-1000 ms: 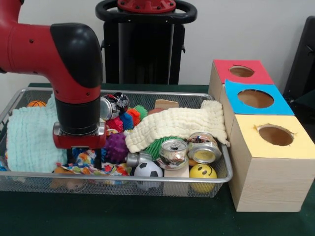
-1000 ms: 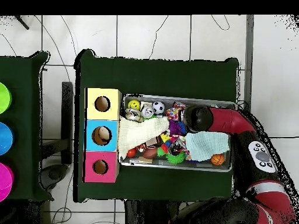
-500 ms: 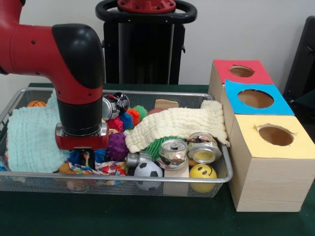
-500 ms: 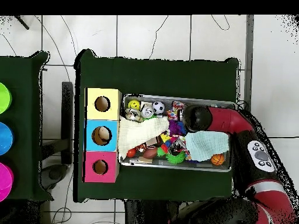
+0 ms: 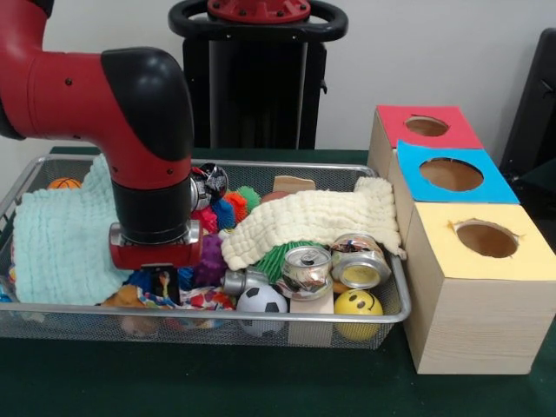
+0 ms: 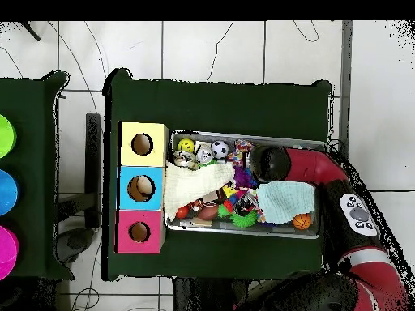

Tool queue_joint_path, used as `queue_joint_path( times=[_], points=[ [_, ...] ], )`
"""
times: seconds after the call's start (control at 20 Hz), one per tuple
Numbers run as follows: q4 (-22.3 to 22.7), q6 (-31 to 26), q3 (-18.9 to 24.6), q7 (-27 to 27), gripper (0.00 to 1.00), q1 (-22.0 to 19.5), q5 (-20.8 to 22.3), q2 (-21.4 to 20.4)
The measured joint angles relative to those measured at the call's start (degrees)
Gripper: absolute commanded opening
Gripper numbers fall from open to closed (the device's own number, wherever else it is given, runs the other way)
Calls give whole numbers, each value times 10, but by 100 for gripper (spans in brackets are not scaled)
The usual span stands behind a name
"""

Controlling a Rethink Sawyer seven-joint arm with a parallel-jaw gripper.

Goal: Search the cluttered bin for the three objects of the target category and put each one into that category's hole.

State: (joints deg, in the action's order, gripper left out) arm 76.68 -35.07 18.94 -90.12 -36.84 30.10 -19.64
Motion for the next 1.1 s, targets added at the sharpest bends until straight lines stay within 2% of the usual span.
queue_joint_path(
  times=[0.35,0.75,0.9,1.1],
  points=[
    [28,0,7,0,0,-1,0,-20],
    [105,0,9,0,0,2,-21,-101],
    [134,-4,8,0,0,13,-41,-144],
    [150,-27,2,0,0,38,-63,-185]
  ],
)
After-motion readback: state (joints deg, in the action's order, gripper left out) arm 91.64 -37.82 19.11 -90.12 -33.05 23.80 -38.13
